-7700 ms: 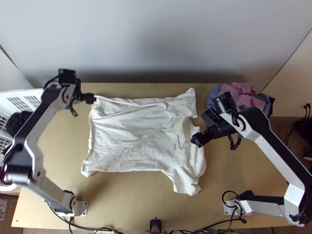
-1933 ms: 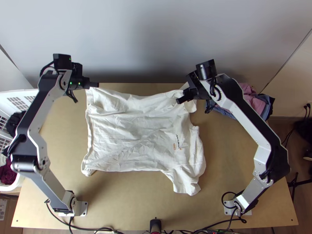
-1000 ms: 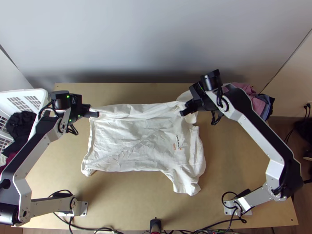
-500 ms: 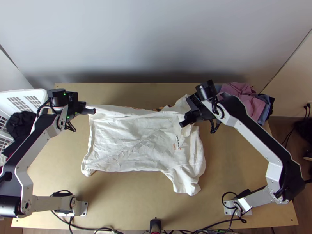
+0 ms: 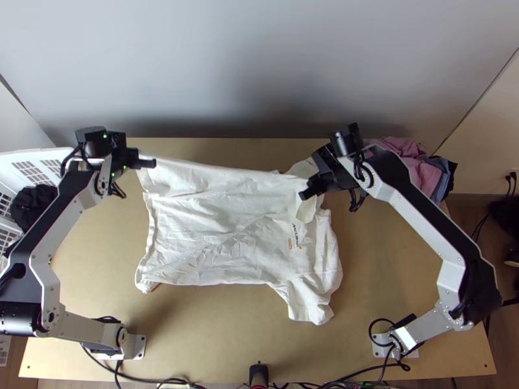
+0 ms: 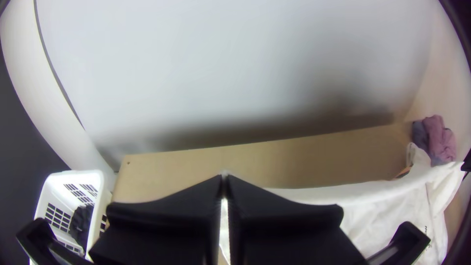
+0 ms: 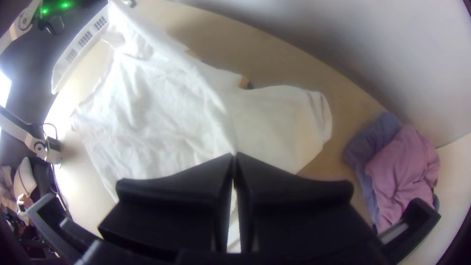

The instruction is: Fold the t-shirt

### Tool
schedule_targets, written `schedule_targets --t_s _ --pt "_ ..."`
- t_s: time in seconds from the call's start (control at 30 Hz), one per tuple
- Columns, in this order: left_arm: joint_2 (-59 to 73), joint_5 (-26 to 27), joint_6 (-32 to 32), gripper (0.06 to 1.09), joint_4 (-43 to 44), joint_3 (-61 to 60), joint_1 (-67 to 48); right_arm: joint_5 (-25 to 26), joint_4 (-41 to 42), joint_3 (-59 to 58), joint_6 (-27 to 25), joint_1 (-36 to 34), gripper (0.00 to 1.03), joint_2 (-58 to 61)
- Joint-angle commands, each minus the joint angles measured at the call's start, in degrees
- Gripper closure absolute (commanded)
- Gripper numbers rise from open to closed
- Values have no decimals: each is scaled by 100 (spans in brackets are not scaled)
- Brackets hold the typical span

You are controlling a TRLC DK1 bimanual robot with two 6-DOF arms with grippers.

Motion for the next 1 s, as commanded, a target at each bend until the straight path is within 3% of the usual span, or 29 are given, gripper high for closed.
schedule_targets --t_s 0.0,0.3,0.6,0.97 --pt "262 -211 46 105 186 508 0 3 41 452 40 -52 100 371" --pt "385 -202 169 105 344 42 -44 12 32 566 40 -52 100 617" --pt "-2 -202 169 105 836 -977 -378 3 32 461 66 -35 100 590" --pt "-828 -202 257 105 827 -2076 -475 3 -38 127 22 -70 100 414"
